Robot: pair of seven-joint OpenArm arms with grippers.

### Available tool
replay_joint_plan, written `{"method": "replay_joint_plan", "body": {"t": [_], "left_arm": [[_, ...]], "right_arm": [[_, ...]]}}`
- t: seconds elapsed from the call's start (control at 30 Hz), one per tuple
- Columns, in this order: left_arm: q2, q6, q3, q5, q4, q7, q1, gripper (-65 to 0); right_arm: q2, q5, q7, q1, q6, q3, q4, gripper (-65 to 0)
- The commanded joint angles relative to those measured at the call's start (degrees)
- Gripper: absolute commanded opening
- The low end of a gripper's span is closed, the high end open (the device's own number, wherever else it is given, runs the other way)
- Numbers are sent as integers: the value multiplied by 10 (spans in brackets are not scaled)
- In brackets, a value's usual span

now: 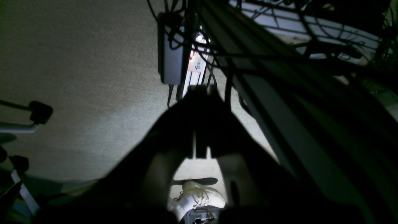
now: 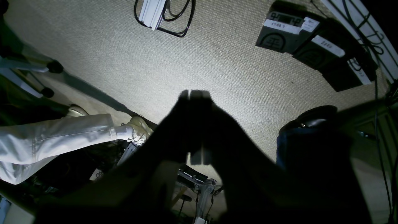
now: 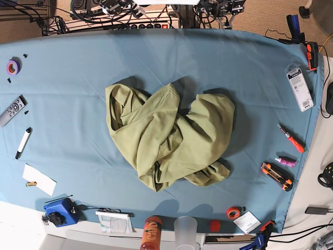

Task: Layout the t-shirt on the table in an organized manner, then fold the t-shirt properly

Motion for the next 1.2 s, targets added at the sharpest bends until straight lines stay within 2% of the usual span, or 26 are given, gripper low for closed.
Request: {"method": "replay_joint_plan", "body": {"t": [0.0, 0.87, 1.07, 1.17], "left_arm": [[2, -4, 0, 2, 2, 0, 2, -650], [-3, -6, 0, 2, 2, -4, 19, -650], [-32, -74, 0, -6, 39, -3, 57, -650], [-44, -74, 0, -44, 85, 9, 87, -650]], "right_arm": [[5, 1, -3, -2, 5, -2, 2, -650], [7, 7, 11, -2, 5, -2, 3, -650], [30, 7, 12, -24, 5, -2, 42, -650], [54, 7, 11, -50, 5, -2, 106, -650]]}}
